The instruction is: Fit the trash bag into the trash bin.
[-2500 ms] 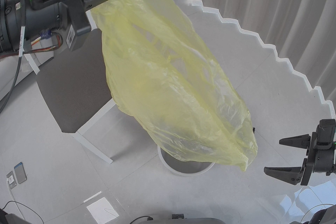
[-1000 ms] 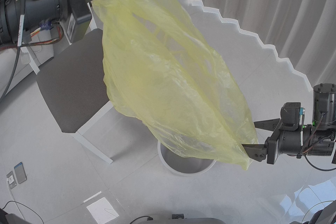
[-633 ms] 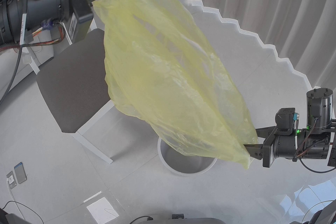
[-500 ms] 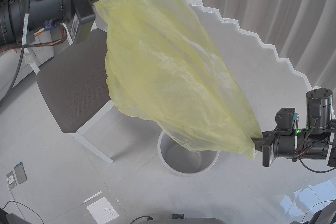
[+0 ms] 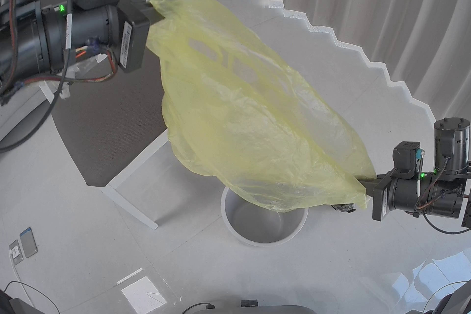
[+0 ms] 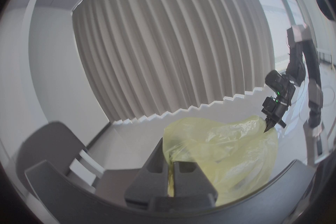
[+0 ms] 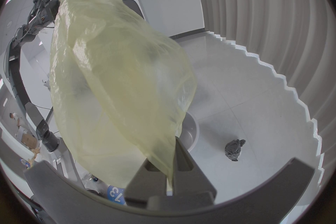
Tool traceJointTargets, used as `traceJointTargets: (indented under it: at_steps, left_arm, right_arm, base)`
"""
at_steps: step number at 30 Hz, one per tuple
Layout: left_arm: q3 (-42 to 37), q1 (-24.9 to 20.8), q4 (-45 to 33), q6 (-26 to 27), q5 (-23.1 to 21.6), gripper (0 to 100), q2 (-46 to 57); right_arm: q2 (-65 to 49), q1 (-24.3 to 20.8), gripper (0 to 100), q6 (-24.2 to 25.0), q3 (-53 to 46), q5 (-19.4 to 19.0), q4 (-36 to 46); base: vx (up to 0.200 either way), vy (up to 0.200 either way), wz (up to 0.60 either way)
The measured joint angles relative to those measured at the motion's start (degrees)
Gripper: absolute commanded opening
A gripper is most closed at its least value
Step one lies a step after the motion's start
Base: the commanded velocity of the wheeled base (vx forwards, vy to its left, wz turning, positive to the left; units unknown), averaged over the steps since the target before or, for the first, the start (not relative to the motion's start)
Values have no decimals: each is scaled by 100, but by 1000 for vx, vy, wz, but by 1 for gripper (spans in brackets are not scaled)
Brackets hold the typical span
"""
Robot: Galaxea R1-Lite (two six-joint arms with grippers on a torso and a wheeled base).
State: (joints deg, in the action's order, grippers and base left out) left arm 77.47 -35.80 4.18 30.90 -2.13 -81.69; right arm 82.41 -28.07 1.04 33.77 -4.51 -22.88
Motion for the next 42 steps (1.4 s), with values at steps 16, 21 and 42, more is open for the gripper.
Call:
traceJointTargets:
  at_steps: [16, 21, 42]
  left_arm:
    - [-3089, 286, 2516, -1916, -11, 0, -262]
    - [-3732, 227, 4027, -2428, 63, 0, -844]
    - [-3718, 251, 5745, -3191, 127, 0, -3405]
  right_arm:
    - [210, 453, 0, -38, 32, 252, 59]
    - [488, 602, 0, -46, -20, 257, 33]
    - [2737, 1268, 0, -82, -63, -336, -1957]
  base:
    - [0, 0, 0]
    - [0, 0, 0]
    - [0, 0, 0]
